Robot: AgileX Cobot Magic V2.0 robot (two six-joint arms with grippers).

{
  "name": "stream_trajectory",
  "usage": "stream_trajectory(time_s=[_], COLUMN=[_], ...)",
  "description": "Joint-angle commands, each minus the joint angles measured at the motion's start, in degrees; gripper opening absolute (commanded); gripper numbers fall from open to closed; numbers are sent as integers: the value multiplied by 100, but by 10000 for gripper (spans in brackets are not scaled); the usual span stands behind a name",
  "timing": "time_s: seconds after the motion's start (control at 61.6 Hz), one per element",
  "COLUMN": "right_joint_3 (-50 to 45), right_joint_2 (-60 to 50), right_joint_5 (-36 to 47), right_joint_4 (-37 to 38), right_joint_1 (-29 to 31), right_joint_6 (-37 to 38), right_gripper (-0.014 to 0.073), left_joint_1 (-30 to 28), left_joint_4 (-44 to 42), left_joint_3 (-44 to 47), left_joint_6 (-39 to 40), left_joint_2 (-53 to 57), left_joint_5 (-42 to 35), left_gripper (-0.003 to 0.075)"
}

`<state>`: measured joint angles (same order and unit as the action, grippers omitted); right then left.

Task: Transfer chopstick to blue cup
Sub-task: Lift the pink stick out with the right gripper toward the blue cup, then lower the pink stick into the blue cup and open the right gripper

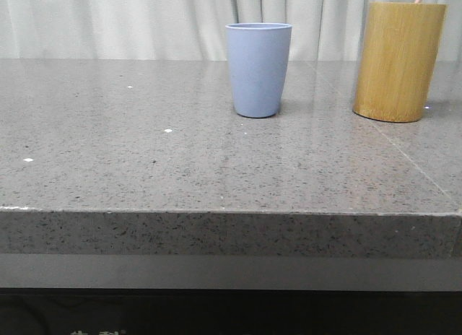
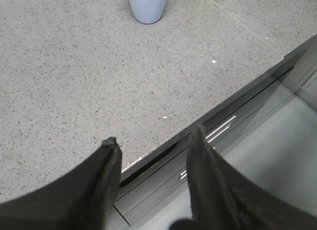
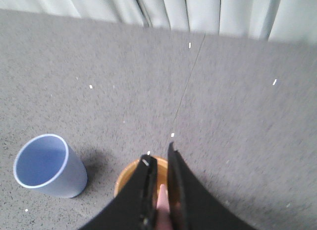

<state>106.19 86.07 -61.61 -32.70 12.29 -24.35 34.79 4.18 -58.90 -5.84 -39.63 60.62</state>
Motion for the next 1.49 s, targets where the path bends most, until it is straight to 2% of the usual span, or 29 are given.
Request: stream_trajectory(time_s=[0.0, 0.162, 0.309, 0.455, 0.585, 0.682, 0.974, 1.104, 1.299, 1.38, 1.478], right_joint_3=[550, 735, 728, 728, 728, 728, 728, 728, 728, 734, 740], right_joint_2=[-407, -678, -581, -199, 299, 669, 1437, 1597, 1678, 1641, 1511], right_joint_5=[45, 281, 615, 927, 1093, 1147, 1259, 1337, 1348, 1343, 1343], right_joint_4=[-71, -71, -6, 552, 946, 1135, 1055, 1033, 1033, 1039, 1096], right_joint_1=[-1, -445, -1470, -2495, -3045, -3193, -3199, -3199, -3199, -3194, -3183], right_joint_6=[-46, -39, -39, -39, -33, -33, -33, -33, -33, -33, -33], right_gripper=[-66, -66, -60, -59, -59, -59, -46, 74, 371, 428, 436], left_joint_1=[42, 42, 42, 42, 42, 42, 42, 42, 42, 42, 42], left_joint_4=[48, 48, 48, 48, 48, 48, 48, 48, 48, 48, 48], left_joint_3=[-137, -137, -137, -137, -137, -137, -137, -137, -137, -137, -137], left_joint_6=[52, 52, 52, 52, 52, 52, 52, 52, 52, 52, 52], left_joint_2=[-2, -2, -2, -2, -2, -2, -2, -2, -2, -2, -2], left_joint_5=[-405, -405, -405, -405, -405, -405, -405, -405, -405, -405, -405], left_gripper=[312, 312, 312, 312, 312, 312, 312, 312, 312, 312, 312])
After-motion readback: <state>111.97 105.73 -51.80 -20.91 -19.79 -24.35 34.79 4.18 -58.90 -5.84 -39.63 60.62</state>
